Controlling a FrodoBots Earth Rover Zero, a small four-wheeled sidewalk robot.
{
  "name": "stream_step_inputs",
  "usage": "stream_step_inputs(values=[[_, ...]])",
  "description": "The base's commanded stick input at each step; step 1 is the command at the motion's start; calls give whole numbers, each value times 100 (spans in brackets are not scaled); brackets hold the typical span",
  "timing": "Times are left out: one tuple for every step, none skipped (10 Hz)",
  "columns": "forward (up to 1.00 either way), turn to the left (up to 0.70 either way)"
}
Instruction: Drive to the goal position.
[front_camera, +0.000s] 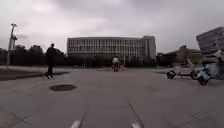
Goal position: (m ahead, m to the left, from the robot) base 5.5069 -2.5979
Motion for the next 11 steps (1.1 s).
stream_step_inputs(values=[[70,0],[70,0],[70,-1],[70,-7],[70,-33],[70,-35],[70,-35],[70,-31],[70,-26],[70,0],[70,0]])
